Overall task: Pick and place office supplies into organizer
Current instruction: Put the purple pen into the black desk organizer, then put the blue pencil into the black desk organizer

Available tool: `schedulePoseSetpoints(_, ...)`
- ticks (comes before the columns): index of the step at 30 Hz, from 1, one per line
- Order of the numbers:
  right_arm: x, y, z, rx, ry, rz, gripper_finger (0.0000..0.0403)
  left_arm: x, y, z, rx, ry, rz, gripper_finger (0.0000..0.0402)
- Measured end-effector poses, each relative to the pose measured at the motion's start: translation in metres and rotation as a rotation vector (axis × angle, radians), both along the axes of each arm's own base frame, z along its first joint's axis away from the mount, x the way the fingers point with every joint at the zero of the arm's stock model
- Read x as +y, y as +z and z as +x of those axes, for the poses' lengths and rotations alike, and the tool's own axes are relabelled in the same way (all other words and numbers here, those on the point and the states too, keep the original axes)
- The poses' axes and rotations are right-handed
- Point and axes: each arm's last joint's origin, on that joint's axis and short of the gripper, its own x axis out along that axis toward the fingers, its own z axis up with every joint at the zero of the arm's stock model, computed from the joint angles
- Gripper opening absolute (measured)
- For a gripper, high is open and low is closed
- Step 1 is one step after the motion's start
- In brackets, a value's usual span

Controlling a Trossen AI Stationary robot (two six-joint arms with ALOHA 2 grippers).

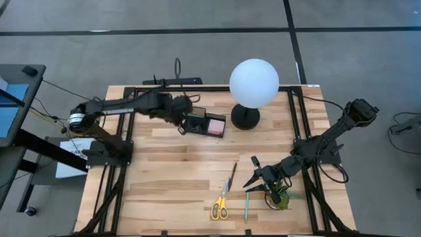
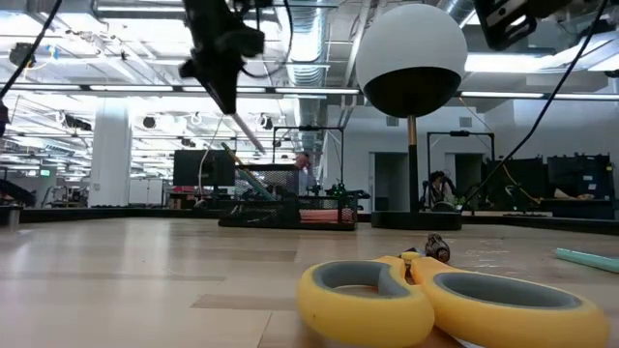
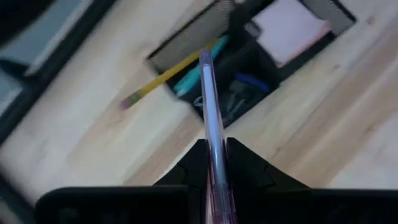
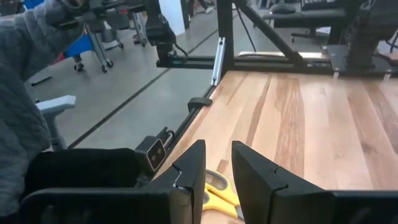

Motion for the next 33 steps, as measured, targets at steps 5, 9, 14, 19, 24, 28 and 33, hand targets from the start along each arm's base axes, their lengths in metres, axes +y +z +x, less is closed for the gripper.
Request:
schedulePoseSetpoints(5, 0.0, -0.002, 0.0, 0.018, -0.007, -0.007, 0.0071, 0.023, -0.019, 0.02, -0.026, -0.091, -0.067, 0.0027)
schedulePoseSetpoints(9, -0.001, -0.002, 0.0, 0.029, -0.012, 0.0, 0.0071, 0.036, -0.039, 0.029, 0.026, -0.151, -0.102, 0.0027)
schedulePoseSetpoints(14, -0.001, -0.002, 0.0, 0.027, -0.012, 0.0, 0.0071, 0.052, -0.057, 0.033, 0.088, -0.111, -0.102, 0.0068)
schedulePoseSetpoints(19, -0.001, -0.003, 0.0, 0.029, -0.012, -0.002, 0.0071, 0.06, -0.062, 0.034, 0.106, -0.117, -0.077, 0.0118)
schedulePoseSetpoints(24, -0.002, -0.004, 0.0, 0.039, -0.033, -0.024, 0.0071, 0.061, -0.056, 0.037, 0.077, -0.115, -0.058, 0.0139)
schedulePoseSetpoints(28, -0.004, -0.007, 0.0, 0.059, -0.041, -0.041, 0.0071, 0.062, -0.037, 0.042, 0.015, -0.064, -0.028, 0.0142)
schedulePoseSetpoints(33, -0.001, -0.018, -0.006, 0.112, 0.018, -0.205, 0.0071, 0.044, 0.014, 0.046, -0.099, -0.101, 0.088, 0.0143)
